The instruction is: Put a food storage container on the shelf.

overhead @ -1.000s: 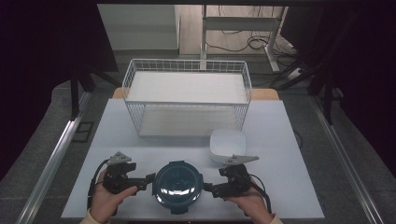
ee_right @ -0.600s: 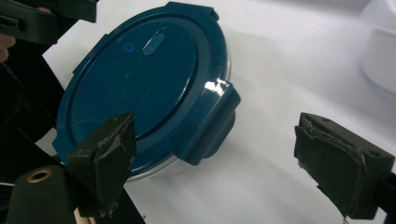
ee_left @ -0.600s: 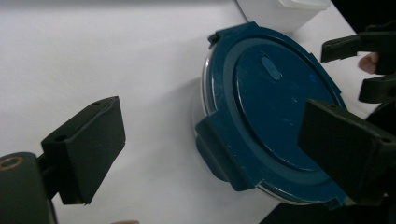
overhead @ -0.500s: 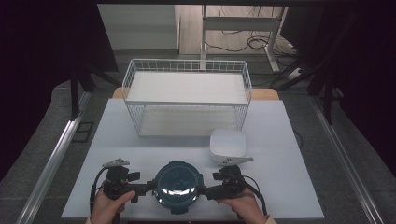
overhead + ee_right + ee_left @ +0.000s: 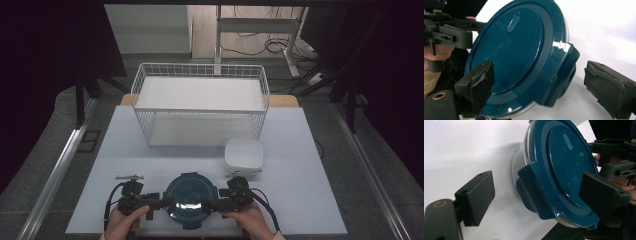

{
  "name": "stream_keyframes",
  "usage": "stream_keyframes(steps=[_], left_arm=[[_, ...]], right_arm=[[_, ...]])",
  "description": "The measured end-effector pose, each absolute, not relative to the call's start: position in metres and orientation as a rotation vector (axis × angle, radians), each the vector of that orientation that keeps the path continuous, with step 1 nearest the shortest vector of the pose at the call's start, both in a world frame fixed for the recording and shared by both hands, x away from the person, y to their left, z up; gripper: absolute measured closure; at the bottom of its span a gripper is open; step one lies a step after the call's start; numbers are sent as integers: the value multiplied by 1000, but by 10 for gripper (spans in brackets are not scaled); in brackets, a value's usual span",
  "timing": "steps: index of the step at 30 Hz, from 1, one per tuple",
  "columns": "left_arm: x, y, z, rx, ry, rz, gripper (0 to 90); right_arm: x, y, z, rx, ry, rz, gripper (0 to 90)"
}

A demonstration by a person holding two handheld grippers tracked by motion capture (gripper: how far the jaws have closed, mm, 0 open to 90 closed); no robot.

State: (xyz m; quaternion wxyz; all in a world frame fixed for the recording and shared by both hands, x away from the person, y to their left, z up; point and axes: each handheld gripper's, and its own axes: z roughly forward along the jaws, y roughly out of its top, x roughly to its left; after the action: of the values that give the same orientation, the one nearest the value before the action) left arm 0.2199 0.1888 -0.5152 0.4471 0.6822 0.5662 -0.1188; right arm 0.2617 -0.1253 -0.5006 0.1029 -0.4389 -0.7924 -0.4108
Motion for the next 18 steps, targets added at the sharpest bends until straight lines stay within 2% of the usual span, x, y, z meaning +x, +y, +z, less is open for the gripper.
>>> stream_keyframes(steps=[7,9,11,18], left_arm=[[218,186,-522,1668,1390,-374,206],[218,185,-524,1653,1386,-398,231],[218,184,-525,1642,1370,-432,293],[218,184,-525,1609,1395,-438,308]], right_arm=[[266,-119,-509,-1316,-2270,-1196,113],[267,-120,-511,-1315,-2231,-1194,143],[267,-120,-512,-1300,-2198,-1191,173],[271,-127,-512,-1354,-2109,-1168,270]])
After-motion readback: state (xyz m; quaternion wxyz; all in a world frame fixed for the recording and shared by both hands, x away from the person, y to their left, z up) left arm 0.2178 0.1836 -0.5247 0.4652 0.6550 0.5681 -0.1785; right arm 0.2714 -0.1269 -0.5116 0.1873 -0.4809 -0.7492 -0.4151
